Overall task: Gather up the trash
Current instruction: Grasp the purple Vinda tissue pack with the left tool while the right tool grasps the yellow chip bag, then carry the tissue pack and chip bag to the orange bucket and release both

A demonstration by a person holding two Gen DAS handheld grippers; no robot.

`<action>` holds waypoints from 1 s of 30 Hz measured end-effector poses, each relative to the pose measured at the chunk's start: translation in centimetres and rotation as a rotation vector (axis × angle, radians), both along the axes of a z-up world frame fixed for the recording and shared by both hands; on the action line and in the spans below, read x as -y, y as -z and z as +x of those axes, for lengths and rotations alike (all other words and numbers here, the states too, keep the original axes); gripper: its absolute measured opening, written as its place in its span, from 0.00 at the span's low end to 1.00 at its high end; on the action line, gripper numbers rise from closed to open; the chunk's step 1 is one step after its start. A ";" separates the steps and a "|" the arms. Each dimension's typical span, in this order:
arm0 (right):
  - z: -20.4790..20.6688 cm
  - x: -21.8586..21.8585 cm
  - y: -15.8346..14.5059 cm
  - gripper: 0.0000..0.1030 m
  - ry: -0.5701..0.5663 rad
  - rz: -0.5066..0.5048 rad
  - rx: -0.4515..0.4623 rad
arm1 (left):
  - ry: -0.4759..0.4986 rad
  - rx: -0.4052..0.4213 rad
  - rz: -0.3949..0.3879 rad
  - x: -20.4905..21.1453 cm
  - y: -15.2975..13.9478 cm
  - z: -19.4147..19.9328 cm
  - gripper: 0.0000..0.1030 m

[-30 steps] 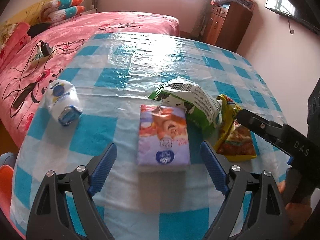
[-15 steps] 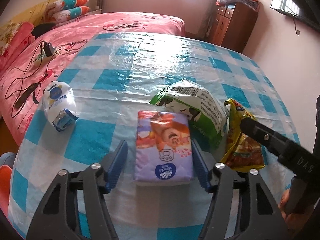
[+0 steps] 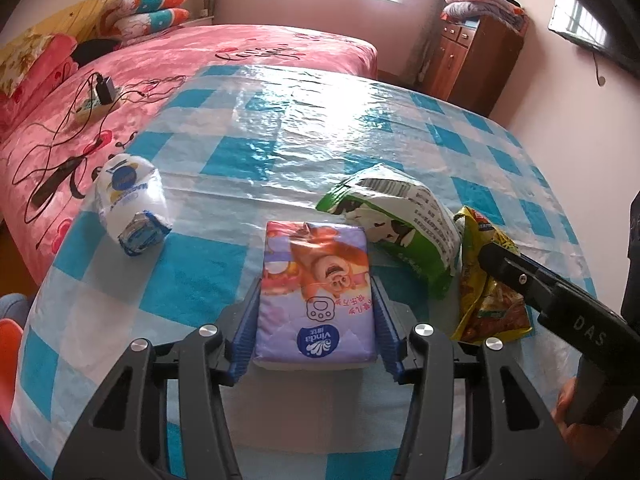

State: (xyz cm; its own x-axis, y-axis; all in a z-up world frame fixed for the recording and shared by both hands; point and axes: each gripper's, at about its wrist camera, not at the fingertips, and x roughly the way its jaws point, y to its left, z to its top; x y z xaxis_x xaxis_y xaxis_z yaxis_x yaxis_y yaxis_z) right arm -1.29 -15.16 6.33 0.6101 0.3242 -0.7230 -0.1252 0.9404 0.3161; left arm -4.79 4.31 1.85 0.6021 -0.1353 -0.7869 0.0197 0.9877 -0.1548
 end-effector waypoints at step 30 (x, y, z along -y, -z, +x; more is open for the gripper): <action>-1.6 1.0 -1.4 0.36 -0.043 0.109 0.117 | -0.026 0.040 -0.105 -7.5 -1.3 -5.3 0.51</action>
State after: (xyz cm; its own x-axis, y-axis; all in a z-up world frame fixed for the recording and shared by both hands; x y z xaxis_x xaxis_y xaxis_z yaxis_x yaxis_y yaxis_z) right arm -2.93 -16.21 7.72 0.6723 0.4242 -0.6067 -0.2063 0.8944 0.3968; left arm -10.05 11.77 3.20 0.6369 -0.2000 -0.7445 0.0028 0.9664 -0.2572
